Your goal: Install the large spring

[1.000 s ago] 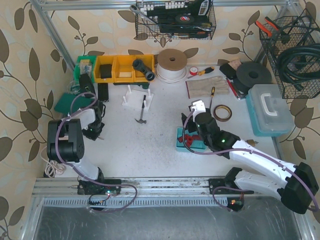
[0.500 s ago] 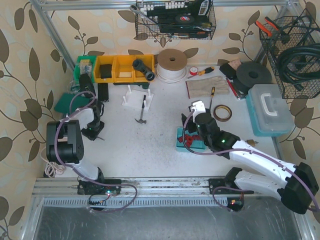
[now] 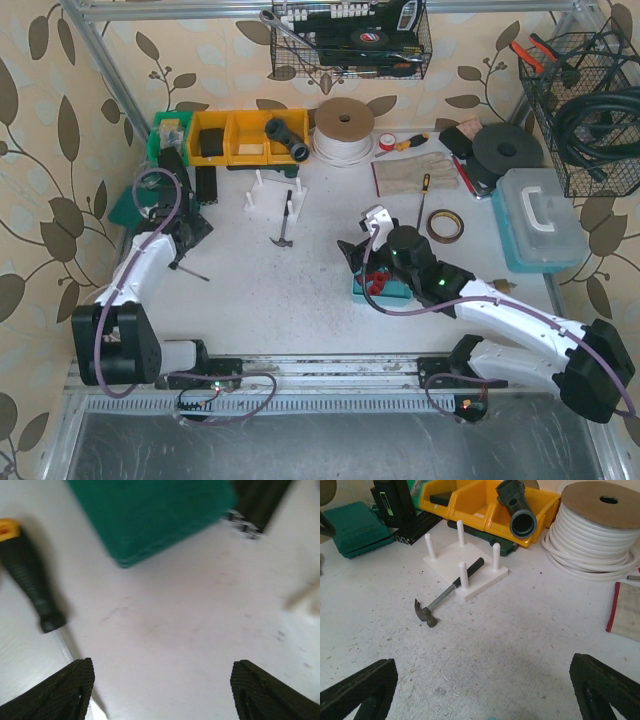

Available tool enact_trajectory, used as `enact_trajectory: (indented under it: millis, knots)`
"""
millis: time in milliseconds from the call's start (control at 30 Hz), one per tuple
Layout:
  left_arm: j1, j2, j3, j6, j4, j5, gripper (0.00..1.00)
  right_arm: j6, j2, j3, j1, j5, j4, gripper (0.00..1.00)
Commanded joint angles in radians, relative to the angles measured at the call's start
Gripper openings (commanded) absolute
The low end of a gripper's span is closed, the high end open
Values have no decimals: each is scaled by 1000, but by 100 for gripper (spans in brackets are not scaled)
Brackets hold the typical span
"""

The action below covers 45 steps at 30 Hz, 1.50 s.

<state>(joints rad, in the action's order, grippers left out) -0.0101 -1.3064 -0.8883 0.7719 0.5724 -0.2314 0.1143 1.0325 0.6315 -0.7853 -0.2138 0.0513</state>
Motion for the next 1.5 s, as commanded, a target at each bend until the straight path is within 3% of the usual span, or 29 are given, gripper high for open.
enact_trajectory:
  millis: [0,133,300,533,733,967,1467]
  knots:
    - [-36,32,48,-211,-186,242,79,1,-24,-35,-5,-27,49,94]
    - [-99,-13,81,-279,-306,394,81,11,-13,-41,-5,-71,51,100]
    - [-232,-142,-29,-401,-248,348,81,14,-8,-39,-5,-97,43,100]
    - [-387,-286,-145,-577,-261,266,55,13,-25,-45,-5,-132,36,100]
    - [-483,-403,-238,-661,-259,145,47,12,-28,-46,-5,-145,32,100]
    - [-502,-454,-244,-651,-304,79,37,14,-27,-44,-5,-152,30,100]
    - [-507,-548,-283,-637,-329,120,34,10,-32,-46,-5,-162,30,99]
